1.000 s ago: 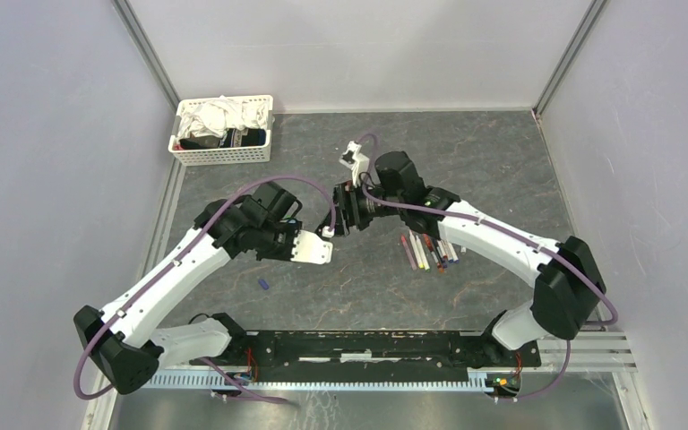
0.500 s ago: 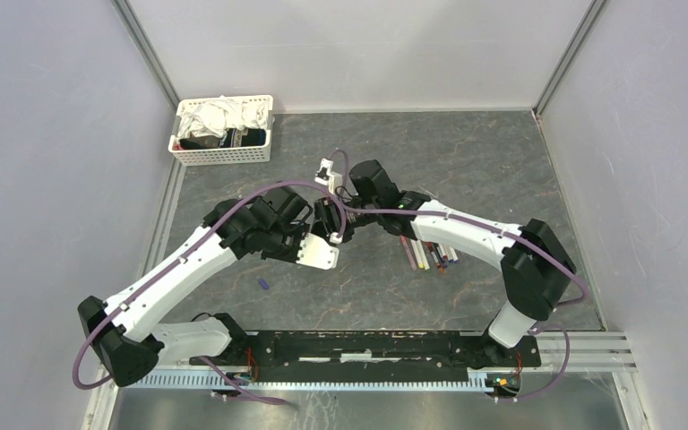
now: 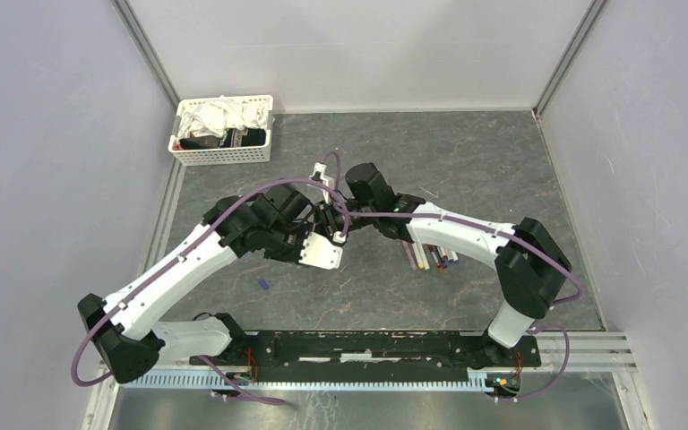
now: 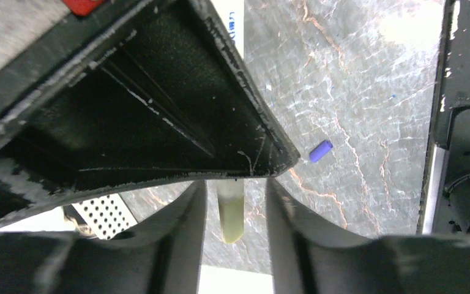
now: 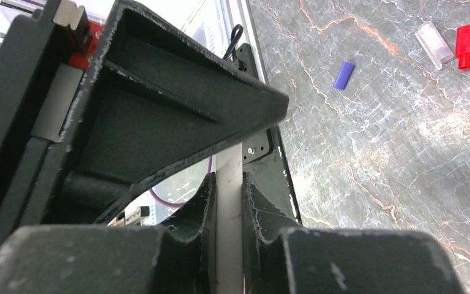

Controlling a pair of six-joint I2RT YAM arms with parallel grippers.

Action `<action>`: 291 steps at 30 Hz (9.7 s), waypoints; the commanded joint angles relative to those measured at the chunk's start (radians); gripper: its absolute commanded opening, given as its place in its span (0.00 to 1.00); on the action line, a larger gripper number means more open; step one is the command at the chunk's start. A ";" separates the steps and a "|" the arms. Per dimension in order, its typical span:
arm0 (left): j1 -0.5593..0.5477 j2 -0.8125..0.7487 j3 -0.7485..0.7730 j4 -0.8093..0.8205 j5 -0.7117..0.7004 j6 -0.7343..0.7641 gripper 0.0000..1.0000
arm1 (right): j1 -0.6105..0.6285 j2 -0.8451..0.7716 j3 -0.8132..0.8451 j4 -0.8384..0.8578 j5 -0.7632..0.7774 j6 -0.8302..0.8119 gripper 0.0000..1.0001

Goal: Open the pen caps
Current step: Open the pen cap from the pen, then place the pen cap at the center of the board, then place the pen at the center of the board, then pick up the pen from the center of the board, then open the pen cap from the pen.

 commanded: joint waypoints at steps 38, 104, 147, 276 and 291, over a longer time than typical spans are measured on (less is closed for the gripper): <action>-0.015 0.077 0.073 -0.074 0.403 -0.182 0.61 | -0.075 -0.179 -0.149 0.017 -0.062 -0.203 0.00; 0.450 0.394 -0.171 0.401 0.233 -0.208 0.22 | -0.197 -0.152 -0.375 -0.191 0.975 -0.245 0.00; 0.641 0.311 0.243 0.380 0.091 -0.511 1.00 | -0.121 0.237 0.254 -0.376 1.112 -0.035 0.41; 0.562 0.260 0.013 0.325 1.005 -0.719 1.00 | 0.162 -0.246 -0.252 0.476 1.264 0.095 0.00; 0.562 0.260 0.019 0.383 1.074 -0.800 0.46 | 0.224 -0.211 -0.259 0.570 1.317 0.132 0.00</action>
